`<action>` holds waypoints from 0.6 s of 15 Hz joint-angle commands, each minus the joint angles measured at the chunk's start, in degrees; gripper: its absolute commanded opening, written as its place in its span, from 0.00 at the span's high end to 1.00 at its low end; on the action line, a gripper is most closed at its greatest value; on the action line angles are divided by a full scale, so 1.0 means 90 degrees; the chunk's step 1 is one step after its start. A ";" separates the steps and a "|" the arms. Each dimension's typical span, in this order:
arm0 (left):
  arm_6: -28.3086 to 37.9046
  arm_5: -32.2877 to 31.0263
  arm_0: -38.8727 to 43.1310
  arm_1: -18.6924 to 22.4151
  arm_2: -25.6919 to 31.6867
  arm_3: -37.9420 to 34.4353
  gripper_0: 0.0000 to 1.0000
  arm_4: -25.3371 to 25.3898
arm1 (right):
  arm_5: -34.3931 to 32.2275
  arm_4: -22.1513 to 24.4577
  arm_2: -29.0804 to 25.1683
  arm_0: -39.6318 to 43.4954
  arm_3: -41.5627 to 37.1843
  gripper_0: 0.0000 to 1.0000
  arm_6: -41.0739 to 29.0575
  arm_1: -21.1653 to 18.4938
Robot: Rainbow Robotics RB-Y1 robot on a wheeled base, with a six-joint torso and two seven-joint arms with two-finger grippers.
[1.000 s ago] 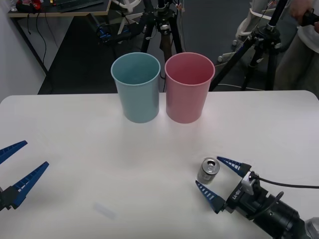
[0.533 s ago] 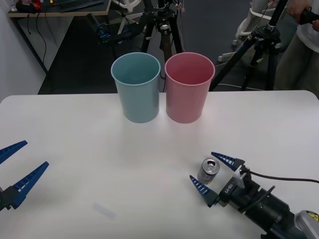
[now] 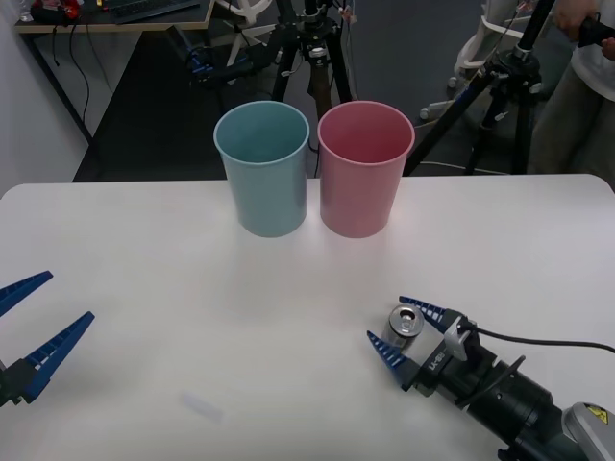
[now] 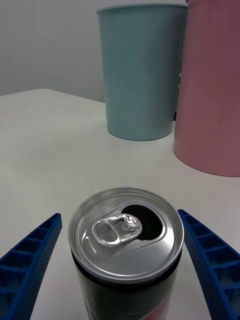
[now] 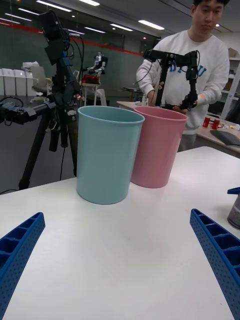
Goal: Grasp the object on the table and drop it into the matching bin: aluminum can to the light blue bin, PET bottle to the pink bin.
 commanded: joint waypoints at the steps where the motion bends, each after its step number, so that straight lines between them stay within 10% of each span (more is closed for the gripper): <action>1: 0.0000 0.0000 0.0000 0.0000 0.0000 0.0000 0.00 0.0000 | 0.0001 -0.0006 0.0000 -0.0001 -0.0009 1.00 0.0000 -0.0009; 9: 0.0000 0.0000 0.0000 0.0000 0.0000 0.0000 0.00 0.0000 | -0.0019 -0.0006 -0.0039 -0.0011 0.0001 1.00 0.0010 -0.0009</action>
